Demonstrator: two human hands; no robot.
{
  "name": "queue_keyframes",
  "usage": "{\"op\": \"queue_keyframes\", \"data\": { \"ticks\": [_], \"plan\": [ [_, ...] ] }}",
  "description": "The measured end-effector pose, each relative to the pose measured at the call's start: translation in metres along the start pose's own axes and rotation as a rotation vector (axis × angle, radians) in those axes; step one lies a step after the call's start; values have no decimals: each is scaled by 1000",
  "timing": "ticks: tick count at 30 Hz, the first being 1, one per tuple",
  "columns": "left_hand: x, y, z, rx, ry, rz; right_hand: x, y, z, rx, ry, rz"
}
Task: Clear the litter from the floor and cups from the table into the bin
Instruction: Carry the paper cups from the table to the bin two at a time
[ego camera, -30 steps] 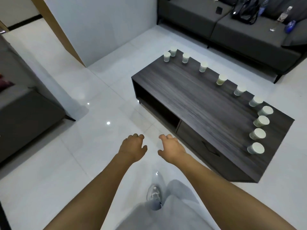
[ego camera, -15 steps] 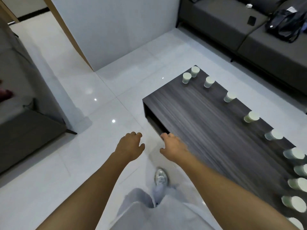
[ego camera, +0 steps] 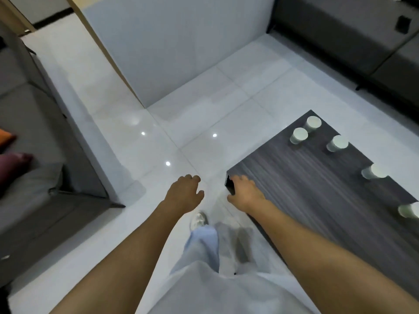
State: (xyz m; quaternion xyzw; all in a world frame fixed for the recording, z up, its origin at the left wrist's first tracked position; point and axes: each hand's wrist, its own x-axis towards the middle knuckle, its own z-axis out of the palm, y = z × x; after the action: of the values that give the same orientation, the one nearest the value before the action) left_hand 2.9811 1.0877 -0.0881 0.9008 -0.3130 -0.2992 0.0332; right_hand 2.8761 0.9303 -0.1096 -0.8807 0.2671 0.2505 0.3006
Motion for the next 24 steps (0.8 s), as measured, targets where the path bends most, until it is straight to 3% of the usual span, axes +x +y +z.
{"op": "queue_keyframes", "data": {
  "ticks": [9,24],
  "plan": [
    [138,-48,-108,68,-37,100,122,-70,-68,72,18,81],
    [390,35,-227,214,-146,322,295,-37,-217,260,133,291]
  ]
}}
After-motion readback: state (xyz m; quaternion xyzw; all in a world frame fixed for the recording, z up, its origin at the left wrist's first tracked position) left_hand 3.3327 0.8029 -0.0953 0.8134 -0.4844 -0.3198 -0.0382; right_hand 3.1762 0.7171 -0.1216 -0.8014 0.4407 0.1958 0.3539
